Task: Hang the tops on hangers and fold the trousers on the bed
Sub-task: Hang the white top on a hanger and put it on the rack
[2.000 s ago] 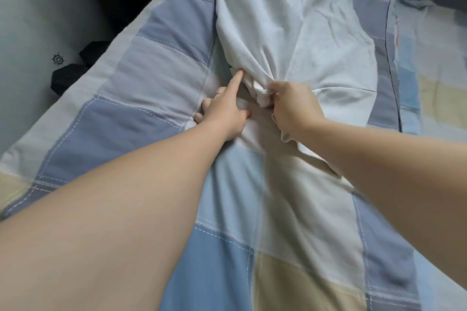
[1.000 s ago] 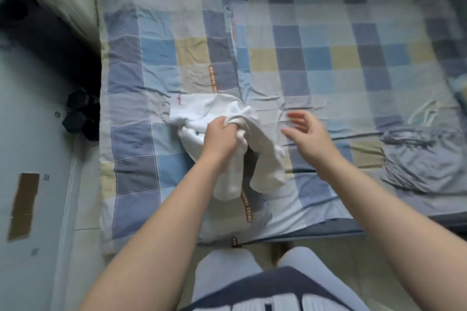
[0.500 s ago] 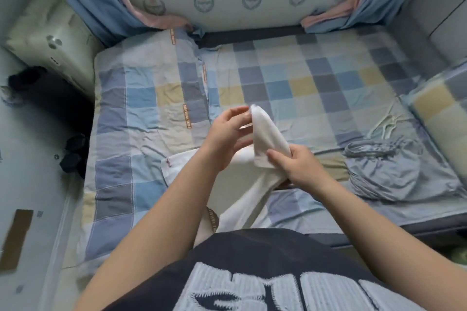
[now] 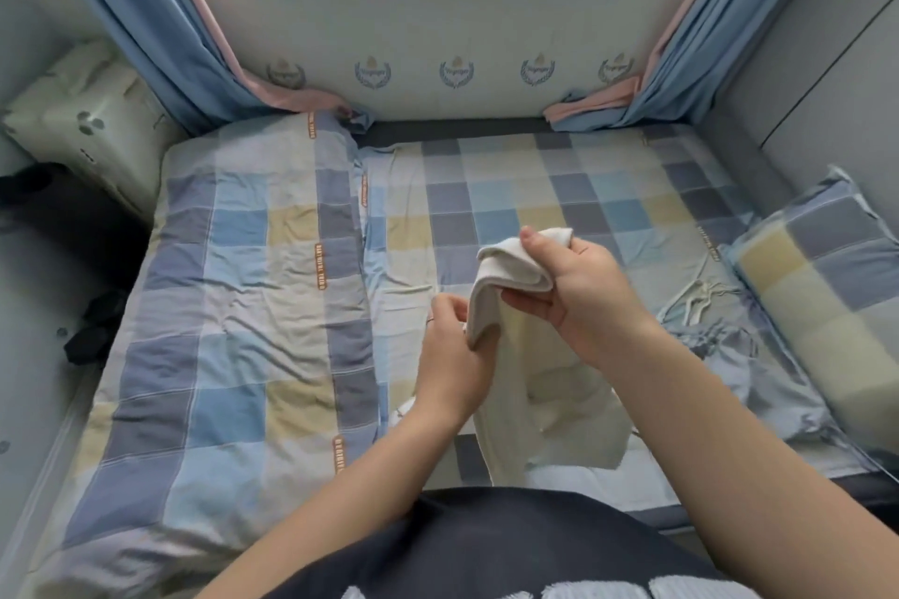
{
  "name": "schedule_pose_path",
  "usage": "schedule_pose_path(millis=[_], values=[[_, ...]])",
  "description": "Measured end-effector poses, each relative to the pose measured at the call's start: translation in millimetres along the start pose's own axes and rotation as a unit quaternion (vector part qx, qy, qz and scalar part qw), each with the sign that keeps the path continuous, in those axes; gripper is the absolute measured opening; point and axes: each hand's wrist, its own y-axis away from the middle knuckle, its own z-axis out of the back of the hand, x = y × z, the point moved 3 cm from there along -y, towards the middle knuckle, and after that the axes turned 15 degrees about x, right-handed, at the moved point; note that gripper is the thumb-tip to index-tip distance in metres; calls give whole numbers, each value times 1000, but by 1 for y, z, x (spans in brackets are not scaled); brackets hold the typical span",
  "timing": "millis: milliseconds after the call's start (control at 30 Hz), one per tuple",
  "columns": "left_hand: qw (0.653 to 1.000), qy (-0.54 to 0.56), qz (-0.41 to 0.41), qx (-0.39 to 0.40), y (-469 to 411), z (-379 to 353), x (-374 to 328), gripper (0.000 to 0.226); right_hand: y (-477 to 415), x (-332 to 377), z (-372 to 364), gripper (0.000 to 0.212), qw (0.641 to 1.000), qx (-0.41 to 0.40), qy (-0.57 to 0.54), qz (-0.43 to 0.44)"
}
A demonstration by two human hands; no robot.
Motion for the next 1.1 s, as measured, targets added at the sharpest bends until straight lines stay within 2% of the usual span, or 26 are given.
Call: schedule_pose_path(millis=[67,133,200,267,333,400,467,600,700,800,900,967,1000,1100], values=[[999,11,3,-37,-4,-1,-2,17,4,15,10,19,999,-12,-43,14],[999,24,-16,-46,-8,3,-6,26,6,26,24,21,995,-29,-90,30],[997,71,-35,-24,-12,7,-16,33,7,31,39,28,992,-26,-122,36],[992,121,-47,6,-15,7,-27,31,10,26,55,35,991,2,-133,28],[988,146,-47,22,-16,6,-39,27,14,16,66,34,992,27,-117,29],[984,167,-48,42,-16,4,-51,24,18,0,71,29,996,25,-77,31],[978,189,-50,74,-14,0,-64,25,25,-25,72,30,1000,7,8,24],[970,218,-51,91,-8,-3,-87,28,35,-81,61,46,990,38,134,-13],[965,242,-55,87,-7,4,-97,35,28,-112,53,32,972,85,210,-65],[965,248,-44,77,-6,17,-101,34,15,-121,48,5,955,64,282,-62],[975,218,-32,39,-7,35,-98,29,3,-119,52,20,950,52,302,-52],[984,174,-32,-28,-11,55,-92,20,-2,-117,60,35,956,35,289,-42],[986,148,-25,-71,-11,66,-88,22,-1,-109,59,37,959,27,279,-42],[983,69,-2,-171,0,85,-76,53,5,-79,54,29,971,16,234,-43]])
